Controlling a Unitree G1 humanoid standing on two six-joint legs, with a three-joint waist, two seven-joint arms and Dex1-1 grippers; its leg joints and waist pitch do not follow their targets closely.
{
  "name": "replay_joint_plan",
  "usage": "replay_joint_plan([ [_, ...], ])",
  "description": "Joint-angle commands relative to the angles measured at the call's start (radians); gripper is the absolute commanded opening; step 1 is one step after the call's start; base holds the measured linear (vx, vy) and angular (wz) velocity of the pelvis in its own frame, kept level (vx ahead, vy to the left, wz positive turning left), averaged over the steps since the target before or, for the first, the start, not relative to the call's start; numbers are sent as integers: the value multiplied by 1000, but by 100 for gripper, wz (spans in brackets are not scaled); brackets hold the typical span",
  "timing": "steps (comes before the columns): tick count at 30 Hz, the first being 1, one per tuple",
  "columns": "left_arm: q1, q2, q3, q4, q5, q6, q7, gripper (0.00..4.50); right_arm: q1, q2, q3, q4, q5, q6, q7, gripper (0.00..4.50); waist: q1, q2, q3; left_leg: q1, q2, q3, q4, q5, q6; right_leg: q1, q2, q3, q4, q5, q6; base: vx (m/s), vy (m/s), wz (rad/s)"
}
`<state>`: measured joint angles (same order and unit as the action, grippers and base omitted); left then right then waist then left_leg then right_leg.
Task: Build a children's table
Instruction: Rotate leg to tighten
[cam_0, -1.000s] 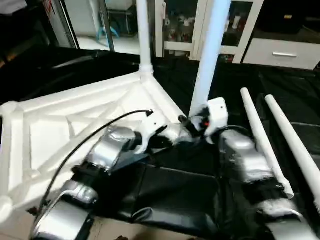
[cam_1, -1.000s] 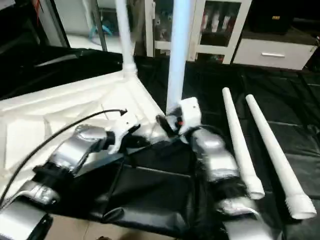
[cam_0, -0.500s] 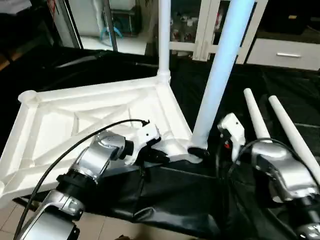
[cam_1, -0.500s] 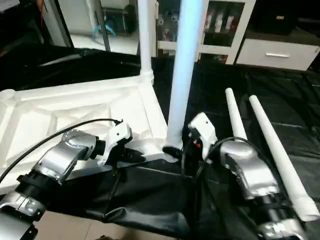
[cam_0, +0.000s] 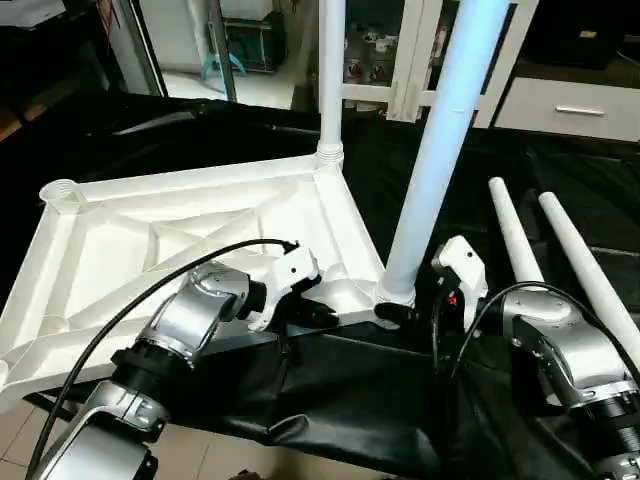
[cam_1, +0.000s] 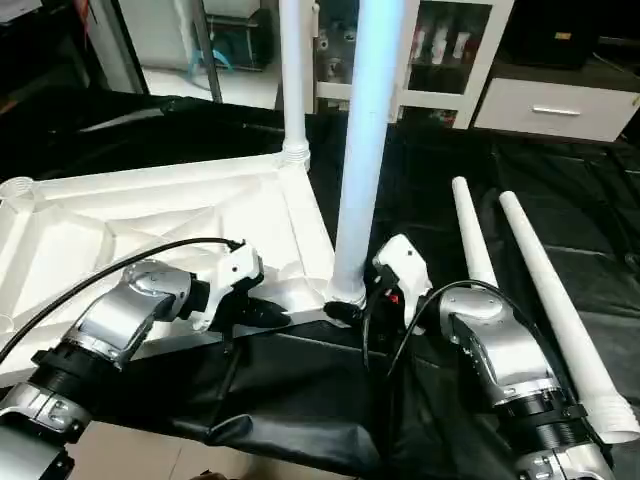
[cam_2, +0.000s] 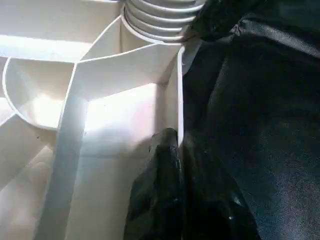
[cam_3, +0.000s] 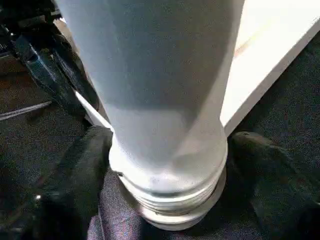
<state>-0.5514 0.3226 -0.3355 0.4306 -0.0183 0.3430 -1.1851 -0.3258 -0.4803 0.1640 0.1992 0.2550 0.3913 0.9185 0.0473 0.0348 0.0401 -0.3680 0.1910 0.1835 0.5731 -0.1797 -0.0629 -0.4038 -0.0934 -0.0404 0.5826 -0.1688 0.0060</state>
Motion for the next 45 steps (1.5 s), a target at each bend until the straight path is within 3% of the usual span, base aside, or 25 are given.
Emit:
replay_joint_plan([
  [1,21,-7,-12,-9,-31,8,-29,0,-11,7,-8,-2,-1,-2,-5,370,4,-14,-61,8,29,-4,-58,-187,70,51,-37,24,-54,-143,-253,0,0,0],
  [9,26,-5,-16,-14,-28,12,-29,0,-6,12,-7,2,-2,-6,-3,290,7,-15,-61,8,28,-4,-56,-177,73,51,-37,24,-52,-140,-252,0,0,0],
  [14,27,-7,-15,-14,-28,15,-24,0,-4,27,-8,15,-8,-15,-16,274,6,-14,-62,8,28,-4,-55,-180,69,51,-38,24,-52,-143,-252,0,0,0],
  [17,13,-38,-5,18,-14,8,32,0,-28,93,-28,95,-56,-55,-156,272,2,-11,-61,6,27,-4,-56,-190,60,49,-38,24,-54,-159,-249,0,0,0],
  [19,-7,-77,6,63,1,-3,102,0,-44,145,-41,146,-74,-73,-245,272,-11,-15,-57,6,22,-6,-60,-238,31,48,-38,21,-61,-242,-232,0,0,0],
  [22,-21,-101,14,94,8,-10,143,0,-54,175,-49,172,-80,-80,-292,272,-14,-15,-53,10,23,-7,-62,-297,18,41,-37,24,-71,-332,-204,0,0,0],
  [24,-66,-167,33,184,28,-38,261,0,-91,259,-58,259,-116,-110,-448,272,-19,-13,-48,14,20,-8,-63,-340,1,30,-36,24,-79,-408,-178,0,0,0],
  [26,-78,-182,39,206,33,-42,291,0,-102,276,-57,283,-128,-118,-485,271,-19,-16,-50,16,17,-12,-63,-363,-13,30,-37,21,-83,-459,-154,0,0,0],
  [27,-112,-219,56,262,47,-55,372,0,-138,327,-63,360,-165,-150,-595,271,-15,-14,-49,16,19,-14,-65,-365,-8,30,-39,21,-87,-470,-143,-51,10,0],
  [28,-122,-229,59,278,54,-61,397,0,-152,346,-68,388,-170,-158,-632,270,-22,-13,-48,19,17,-12,-64,-383,-11,21,-36,21,-90,-484,-139,0,0,0],
  [31,-163,-268,65,339,80,-82,495,0,-218,418,-87,509,-196,-186,-792,270,-25,-10,-50,18,16,-18,-67,-401,-18,23,-38,17,-95,-510,-122,0,0,0],
  [37,-193,-289,70,391,110,-113,575,0,-322,507,-152,670,-184,-269,-973,270,-28,-9,-52,19,17,-21,-73,-433,-11,22,-39,12,-98,-485,-116,0,0,0],
  [42,-189,-277,82,392,98,-142,537,0,-342,518,-181,694,-162,-356,-919,270,-23,-10,-54,14,19,-16,-74,-408,3,25,-39,17,-89,-392,-145,0,0,0],
  [43,-183,-268,79,383,95,-149,518,0,-336,511,-182,679,-157,-367,-898,326,-23,-11,-54,12,19,-15,-74,-397,10,28,-40,18,-87,-380,-152,0,0,0],
  [45,-175,-258,77,376,92,-156,492,0,-331,500,-181,667,-151,-379,-869,340,-20,-12,-55,11,19,-13,-73,-374,18,29,-41,20,-86,-362,-159,0,0,0],
])
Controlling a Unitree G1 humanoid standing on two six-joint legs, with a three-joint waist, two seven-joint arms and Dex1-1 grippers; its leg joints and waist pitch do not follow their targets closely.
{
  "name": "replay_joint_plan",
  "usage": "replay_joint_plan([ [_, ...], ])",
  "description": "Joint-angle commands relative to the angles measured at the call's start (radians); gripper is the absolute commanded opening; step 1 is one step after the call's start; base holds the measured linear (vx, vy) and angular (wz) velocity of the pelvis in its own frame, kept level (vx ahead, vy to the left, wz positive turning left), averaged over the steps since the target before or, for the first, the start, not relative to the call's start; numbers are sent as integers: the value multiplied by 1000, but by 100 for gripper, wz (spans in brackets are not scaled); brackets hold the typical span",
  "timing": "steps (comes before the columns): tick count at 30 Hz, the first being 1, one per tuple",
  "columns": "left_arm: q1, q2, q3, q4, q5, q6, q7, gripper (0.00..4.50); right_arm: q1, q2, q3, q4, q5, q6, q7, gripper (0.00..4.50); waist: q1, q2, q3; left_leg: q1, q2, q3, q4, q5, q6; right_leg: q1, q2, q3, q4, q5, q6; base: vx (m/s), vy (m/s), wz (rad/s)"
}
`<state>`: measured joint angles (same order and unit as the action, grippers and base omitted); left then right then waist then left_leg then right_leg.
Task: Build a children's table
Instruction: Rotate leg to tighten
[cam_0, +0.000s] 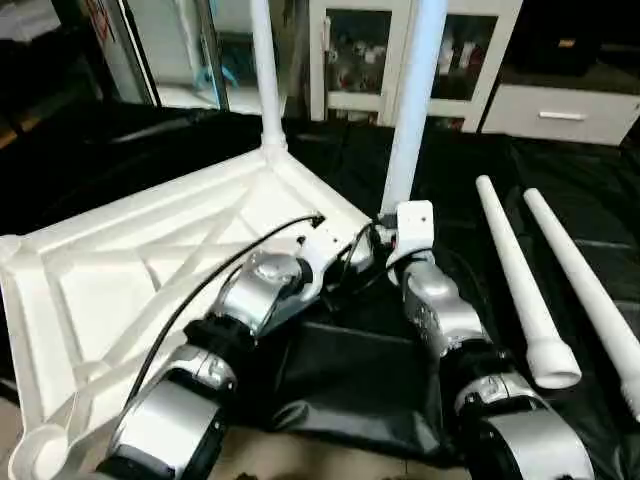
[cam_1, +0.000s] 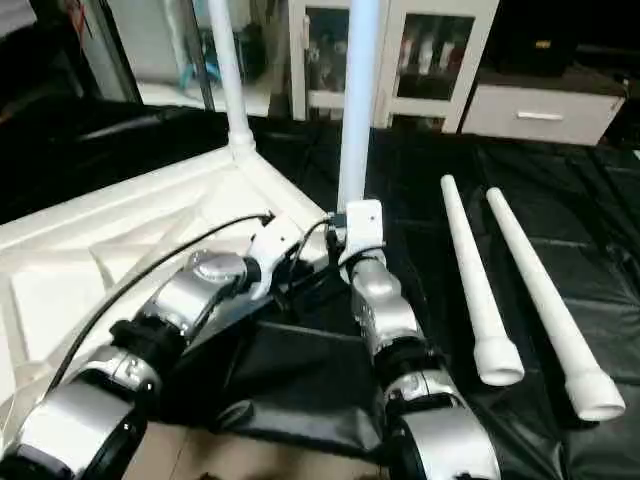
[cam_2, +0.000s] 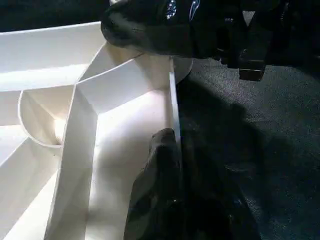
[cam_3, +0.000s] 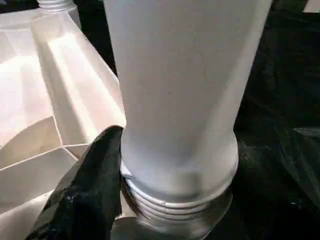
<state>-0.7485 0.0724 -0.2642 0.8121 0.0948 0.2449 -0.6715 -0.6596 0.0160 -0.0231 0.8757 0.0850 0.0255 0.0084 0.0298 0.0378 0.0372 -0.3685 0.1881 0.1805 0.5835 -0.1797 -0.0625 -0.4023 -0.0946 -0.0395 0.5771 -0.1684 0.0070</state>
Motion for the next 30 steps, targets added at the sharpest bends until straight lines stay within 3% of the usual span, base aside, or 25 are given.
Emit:
replay_joint_plan([
  [1,31,2,4,-17,-25,-55,-44,0,13,-7,10,-33,26,-11,77,342,0,-16,-53,11,23,-8,-82,-361,26,30,-39,19,-79,-348,-166,0,0,0],
  [8,95,73,-31,-105,-57,-84,-230,0,97,-114,47,-219,51,70,297,407,11,-17,-60,6,26,-1,-76,-238,67,40,-39,21,-66,-234,-206,0,0,0],
  [9,104,85,-36,-121,-62,-85,-258,0,113,-138,52,-253,58,93,337,418,14,-6,-61,6,28,-2,-74,-210,71,41,-39,22,-60,-193,-215,61,-18,2],
  [10,113,96,-40,-137,-67,-84,-286,0,128,-166,63,-284,59,119,377,424,14,-11,-61,5,29,-2,-73,-188,78,45,-34,19,-56,-147,-225,0,0,0],
  [12,130,121,-48,-165,-77,-84,-341,0,167,-243,107,-353,52,167,494,430,18,-11,-63,5,29,-2,-71,-166,87,49,-34,19,-49,-97,-240,0,0,0],
  [13,139,132,-49,-180,-82,-83,-368,0,188,-280,128,-390,51,191,554,446,18,-4,-64,7,30,-1,-69,-167,92,49,-34,20,-48,-77,-248,0,0,0],
  [14,148,144,-51,-200,-94,-77,-401,0,211,-316,145,-435,63,218,611,446,17,-7,-63,4,30,0,-69,-164,94,51,-33,19,-48,-69,-250,0,0,0],
  [17,166,167,-56,-245,-116,-61,-461,0,254,-380,170,-521,87,267,707,446,23,-5,-59,7,32,2,-71,-197,94,50,-35,21,-51,-112,-257,0,0,0],
  [18,171,176,-55,-259,-118,-63,-474,0,276,-413,183,-560,92,284,749,446,24,-8,-56,7,33,3,-73,-221,86,50,-35,21,-56,-154,-249,0,0,0],
  [19,175,188,-52,-269,-118,-64,-486,0,309,-463,201,-615,104,304,816,446,28,-6,-55,10,36,2,-75,-243,76,47,-37,22,-60,-197,-238,0,0,0],
  [23,198,218,-52,-333,-150,-21,-556,0,349,-498,183,-691,169,359,880,446,29,-8,-52,11,36,0,-80,-282,51,43,-39,25,-67,-283,-210,0,0,0],
  [30,226,244,-68,-390,-162,10,-605,0,372,-508,180,-729,183,391,901,446,24,-5,-55,10,35,0,-77,-245,49,40,-35,25,-61,-216,-224,0,0,0],
])
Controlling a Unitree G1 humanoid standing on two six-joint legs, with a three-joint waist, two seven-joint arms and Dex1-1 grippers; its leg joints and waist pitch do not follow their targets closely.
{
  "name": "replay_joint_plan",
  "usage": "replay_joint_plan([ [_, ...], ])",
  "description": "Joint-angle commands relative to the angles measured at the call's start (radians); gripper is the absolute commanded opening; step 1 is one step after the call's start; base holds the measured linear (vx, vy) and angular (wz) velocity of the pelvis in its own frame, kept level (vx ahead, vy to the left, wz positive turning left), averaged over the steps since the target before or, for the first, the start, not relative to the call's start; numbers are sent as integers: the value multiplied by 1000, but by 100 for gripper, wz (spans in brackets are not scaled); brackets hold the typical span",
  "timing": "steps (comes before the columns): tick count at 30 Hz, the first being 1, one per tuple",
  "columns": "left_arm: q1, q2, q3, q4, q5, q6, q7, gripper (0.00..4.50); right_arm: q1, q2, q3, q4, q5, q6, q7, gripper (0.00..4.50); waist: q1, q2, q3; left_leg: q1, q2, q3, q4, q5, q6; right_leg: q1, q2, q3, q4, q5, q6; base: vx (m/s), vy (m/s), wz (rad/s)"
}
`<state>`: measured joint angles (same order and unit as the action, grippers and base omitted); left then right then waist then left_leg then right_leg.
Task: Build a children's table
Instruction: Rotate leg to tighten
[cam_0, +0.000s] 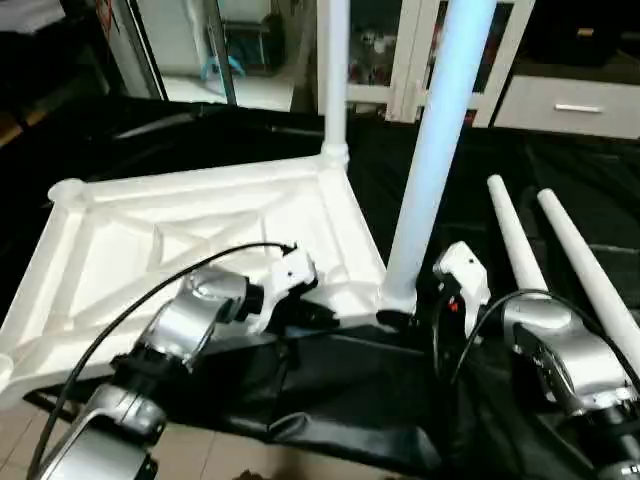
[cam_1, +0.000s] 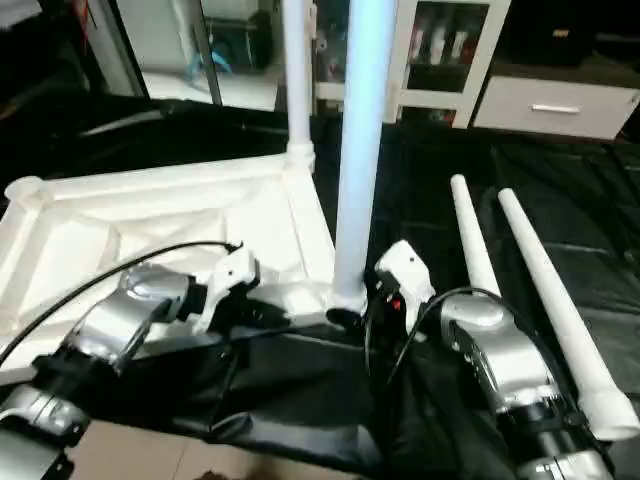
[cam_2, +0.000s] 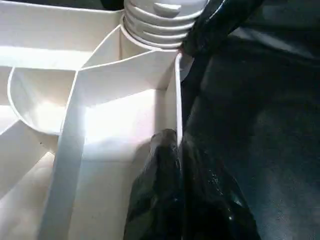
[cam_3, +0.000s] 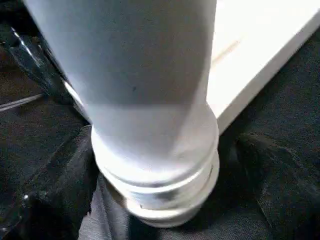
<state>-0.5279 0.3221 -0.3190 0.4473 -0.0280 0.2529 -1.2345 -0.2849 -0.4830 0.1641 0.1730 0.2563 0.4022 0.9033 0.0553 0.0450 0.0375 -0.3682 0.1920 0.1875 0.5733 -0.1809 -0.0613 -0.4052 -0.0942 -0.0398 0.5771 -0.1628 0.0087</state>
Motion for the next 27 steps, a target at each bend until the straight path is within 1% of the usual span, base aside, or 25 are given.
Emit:
replay_joint_plan([
  [1,6,-5,-12,-25,-36,1,-41,0,-1,-10,-6,-28,10,17,4,446,0,-12,-57,10,31,-6,-66,-234,51,43,-36,25,-59,-204,-230,0,0,0],
  [4,6,-5,-11,-25,-34,3,-37,0,0,-7,-9,-30,15,22,5,446,2,-13,-57,9,31,-6,-65,-227,52,45,-36,24,-58,-195,-235,0,0,0],
  [6,7,-3,-13,-30,-36,9,-35,0,1,-7,-10,-33,17,26,5,446,2,-13,-56,10,30,-5,-65,-236,49,45,-37,24,-59,-212,-232,0,0,0],
  [8,9,-2,-13,-35,-37,13,-34,0,1,-6,-10,-34,18,28,5,420,3,-13,-57,11,30,-6,-65,-236,47,45,-37,25,-60,-219,-229,0,0,0],
  [9,11,-1,-13,-42,-37,19,-33,0,0,0,-14,-31,20,27,6,420,2,-15,-57,10,30,-6,-64,-231,48,46,-37,25,-59,-214,-228,0,0,0],
  [10,11,-1,-14,-42,-37,20,-33,0,0,0,-14,-30,20,26,7,412,3,-13,-58,9,30,-6,-64,-223,50,46,-37,24,-57,-204,-230,0,0,0],
  [12,12,-1,-13,-48,-36,26,-32,0,0,3,-15,-31,22,29,9,410,3,-14,-58,9,30,-5,-63,-219,52,46,-37,24,-56,-195,-233,0,0,0],
  [13,13,-1,-13,-48,-36,26,-32,0,0,3,-15,-31,23,29,9,379,3,-14,-58,10,30,-6,-63,-216,52,47,-37,24,-56,-192,-234,0,0,0],
  [14,13,-2,-13,-48,-35,27,-31,0,1,3,-16,-30,25,29,9,371,3,-16,-59,9,29,-5,-62,-210,55,48,-37,24,-55,-187,-235,0,0,0],
  [16,13,-2,-13,-48,-35,28,-30,0,1,3,-16,-30,27,29,11,361,3,-15,-59,8,29,-6,-61,-203,58,48,-37,24,-54,-181,-237,0,0,0],
  [18,14,-2,-13,-49,-35,29,-30,0,2,4,-16,-30,28,29,12,337,3,-15,-59,10,29,-5,-61,-202,59,47,-36,23,-54,-180,-238,0,0,0],
  [20,16,-1,-15,-51,-36,32,-32,0,2,6,-18,-28,26,27,13,328,2,-16,-58,9,29,-5,-61,-205,58,48,-37,24,-54,-186,-238,0,0,0],
  [21,16,-1,-15,-51,-36,32,-32,0,2,6,-18,-27,26,26,14,323,2,-15,-58,10,29,-6,-61,-211,55,47,-37,24,-55,-194,-237,0,0,0],
  [22,17,-1,-16,-51,-36,33,-32,0,3,7,-19,-26,25,25,15,318,1,-16,-58,10,29,-6,-61,-217,53,47,-36,24,-55,-199,-236,0,0,0],
  [24,18,-1,-16,-53,-37,35,-34,0,1,9,-18,-22,21,20,11,315,0,-16,-58,10,29,-6,-61,-223,51,47,-37,24,-57,-213,-231,0,0,0],
  [25,19,-1,-16,-55,-37,37,-35,0,1,10,-17,-19,19,16,9,313,0,-18,-58,10,29,-6,-61,-222,51,47,-37,24,-56,-218,-229,0,0,0],
  [27,21,1,-17,-59,-39,41,-37,0,0,14,-16,-12,13,9,3,311,0,-17,-58,10,29,-6,-61,-218,50,47,-37,24,-56,-212,-229,0,0,0],
])
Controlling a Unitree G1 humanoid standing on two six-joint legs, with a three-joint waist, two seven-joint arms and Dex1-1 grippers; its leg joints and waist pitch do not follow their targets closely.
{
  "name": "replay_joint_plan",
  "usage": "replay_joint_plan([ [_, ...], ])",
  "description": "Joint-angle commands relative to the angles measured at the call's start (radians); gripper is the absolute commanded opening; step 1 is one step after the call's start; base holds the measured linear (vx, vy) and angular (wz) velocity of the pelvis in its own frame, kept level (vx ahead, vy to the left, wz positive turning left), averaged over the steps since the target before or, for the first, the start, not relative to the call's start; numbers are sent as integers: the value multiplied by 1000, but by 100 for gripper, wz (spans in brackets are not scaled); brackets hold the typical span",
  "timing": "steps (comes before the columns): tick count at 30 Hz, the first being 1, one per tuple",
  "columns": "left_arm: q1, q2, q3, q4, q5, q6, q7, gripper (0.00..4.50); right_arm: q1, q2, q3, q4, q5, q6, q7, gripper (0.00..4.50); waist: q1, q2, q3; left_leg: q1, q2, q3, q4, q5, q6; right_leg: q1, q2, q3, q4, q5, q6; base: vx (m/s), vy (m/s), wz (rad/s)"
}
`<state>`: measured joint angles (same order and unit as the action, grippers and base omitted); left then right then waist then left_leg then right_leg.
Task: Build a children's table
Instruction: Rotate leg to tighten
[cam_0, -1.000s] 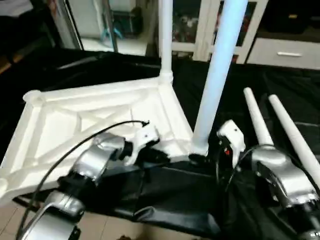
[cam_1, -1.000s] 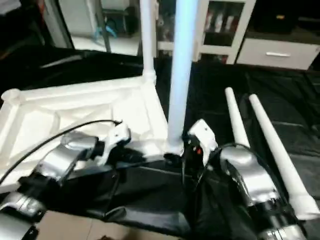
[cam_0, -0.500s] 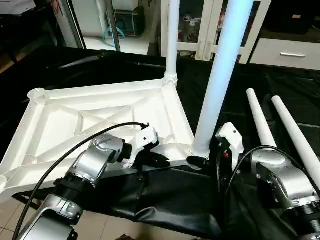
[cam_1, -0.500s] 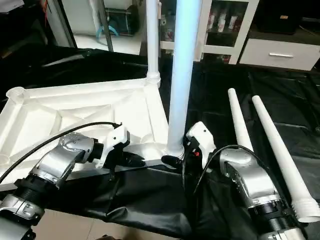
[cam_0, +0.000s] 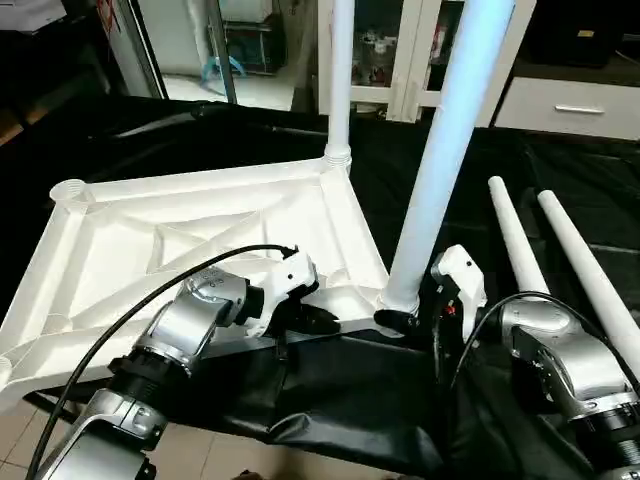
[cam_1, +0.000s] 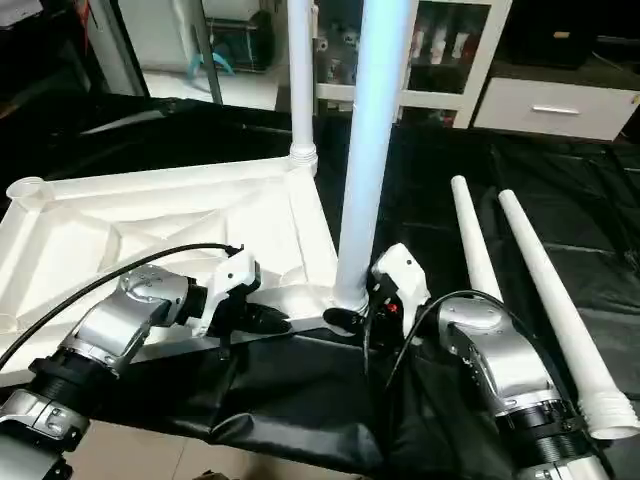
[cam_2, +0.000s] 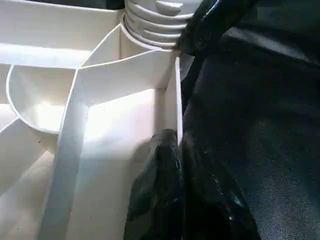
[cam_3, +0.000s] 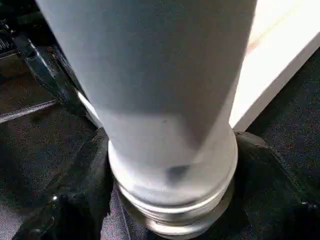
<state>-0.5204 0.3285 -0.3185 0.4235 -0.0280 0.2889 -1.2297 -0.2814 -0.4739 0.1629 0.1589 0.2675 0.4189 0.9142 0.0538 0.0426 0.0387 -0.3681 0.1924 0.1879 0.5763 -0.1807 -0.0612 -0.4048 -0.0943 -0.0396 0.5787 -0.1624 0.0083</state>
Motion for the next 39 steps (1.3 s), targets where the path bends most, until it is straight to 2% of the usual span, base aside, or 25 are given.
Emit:
replay_joint_plan([
  [1,14,-6,-17,-36,-39,6,-43,0,-4,8,-15,5,-1,-11,-13,310,1,-14,-60,10,29,-7,-64,-216,50,46,-37,23,-57,-207,-230,0,0,0],
  [2,14,-7,-15,-35,-41,7,-40,0,-7,15,-18,16,-7,-23,-28,310,-1,-21,-60,9,28,-6,-63,-212,53,47,-36,23,-57,-199,-232,0,0,0],
  [5,10,-27,-3,-18,-38,2,-3,0,-30,54,-37,80,-42,-58,-126,306,-3,-17,-58,8,27,-6,-63,-216,49,46,-38,23,-57,-212,-232,0,0,0],
  [9,-23,-90,14,70,-1,-31,126,0,-63,139,-58,179,-94,-99,-304,289,-21,-18,-57,8,24,-9,-66,-251,23,43,-35,21,-63,-265,-217,0,0,0],
  [10,-42,-116,15,110,19,-45,179,0,-79,176,-66,220,-115,-117,-383,283,-23,-11,-55,12,22,-7,-66,-276,15,38,-35,22,-69,-292,-211,0,0,0],
  [12,-48,-123,16,122,25,-49,195,0,-85,188,-69,234,-123,-124,-409,279,-24,-16,-55,10,21,-10,-68,-289,8,41,-35,21,-70,-314,-201,0,0,0],
  [13,-99,-185,25,198,49,-55,304,0,-130,270,-89,334,-146,-155,-574,279,-21,-5,-56,16,21,-9,-66,-303,7,33,-36,23,-72,-322,-194,0,0,0],
  [14,-120,-210,30,229,57,-57,350,0,-150,302,-97,377,-154,-166,-635,278,-27,-7,-53,16,20,-7,-67,-315,0,29,-34,23,-76,-334,-192,0,0,0],
  [15,-120,-210,30,229,57,-57,350,0,-150,302,-97,377,-154,-166,-635,277,-31,-7,-55,14,16,-13,-69,-333,-19,35,-34,18,-75,-363,-185,0,0,0],
  [16,-143,-236,36,265,68,-58,407,0,-173,336,-102,425,-157,-179,-689,277,-29,-10,-57,12,17,-16,-70,-329,-20,40,-36,17,-75,-365,-179,0,0,0],
  [18,-184,-277,47,335,93,-59,514,0,-227,391,-112,527,-164,-212,-775,276,-29,1,-56,18,17,-13,-68,-349,-12,30,-35,20,-78,-355,-183,0,0,0],
  [19,-184,-277,47,335,93,-59,514,0,-227,391,-112,527,-164,-212,-775,276,-30,-3,-56,18,17,-13,-69,-359,-12,31,-34,18,-80,-360,-181,0,0,0],
  [21,-217,-301,51,393,123,-77,616,0,-290,437,-131,624,-167,-232,-877,276,-31,-1,-57,18,16,-13,-69,-363,-12,29,-34,18,-80,-355,-182,0,0,0],
  [22,-223,-305,52,403,128,-82,635,0,-308,448,-137,649,-165,-238,-897,275,-34,-9,-56,17,16,-13,-70,-368,-10,30,-33,17,-83,-362,-180,0,0,0],
  [23,-233,-313,59,419,130,-90,656,0,-332,464,-150,682,-164,-255,-926,275,-28,-8,-58,19,16,-13,-68,-365,-3,30,-37,18,-83,-372,-173,0,0,0],
  [24,-235,-316,62,422,129,-92,660,0,-339,468,-154,690,-163,-260,-933,275,-30,-7,-57,18,16,-13,-69,-367,-2,29,-36,17,-83,-374,-172,0,0,0],
  [26,-240,-320,70,433,126,-108,651,0,-365,479,-167,723,-164,-285,-941,275,-28,-16,-58,14,16,-12,-69,-356,7,32,-36,17,-83,-370,-165,0,0,0],
  [31,-223,-297,66,405,113,-152,569,0,-385,478,-190,730,-149,-345,-880,275,-26,-11,-60,8,18,-13,-71,-327,20,37,-38,17,-77,-323,-175,0,0,0],
  [32,-214,-282,59,398,105,-169,532,0,-385,474,-190,722,-142,-370,-841,310,-24,1,-60,10,19,-13,-71,-326,20,35,-38,17,-76,-313,-180,0,0,0],
  [33,-206,-271,55,388,100,-177,506,0,-378,468,-184,706,-144,-374,-823,331,-27,0,-60,6,18,-14,-71,-329,22,39,-38,16,-74,-299,-187,0,0,0],
  [34,-193,-257,50,370,93,-182,471,0,-362,457,-172,670,-141,-369,-786,345,-28,-3,-61,3,18,-13,-72,-322,22,43,-37,16,-72,-284,-190,0,0,0],
  [36,-175,-240,44,344,83,-179,430,0,-328,432,-156,605,-140,-352,-748,355,-23,-7,-61,7,20,-10,-69,-309,41,43,-39,17,-73,-268,-198,0,0,0],
  [37,-158,-225,39,324,76,-183,390,0,-292,405,-145,542,-138,-334,-711,366,-21,-22,-63,5,20,-8,-67,-277,54,45,-40,19,-70,-260,-202,0,0,0],
  [38,-149,-216,36,314,73,-182,365,0,-272,390,-146,504,-130,-315,-693,379,-17,-17,-63,5,21,-8,-67,-257,58,46,-40,19,-68,-251,-202,0,0,0],
  [39,-141,-208,35,302,70,-181,347,0,-258,383,-149,479,-126,-304,-681,387,-16,-27,-64,4,23,-5,-65,-222,72,45,-38,20,-66,-221,-207,0,0,0],
])
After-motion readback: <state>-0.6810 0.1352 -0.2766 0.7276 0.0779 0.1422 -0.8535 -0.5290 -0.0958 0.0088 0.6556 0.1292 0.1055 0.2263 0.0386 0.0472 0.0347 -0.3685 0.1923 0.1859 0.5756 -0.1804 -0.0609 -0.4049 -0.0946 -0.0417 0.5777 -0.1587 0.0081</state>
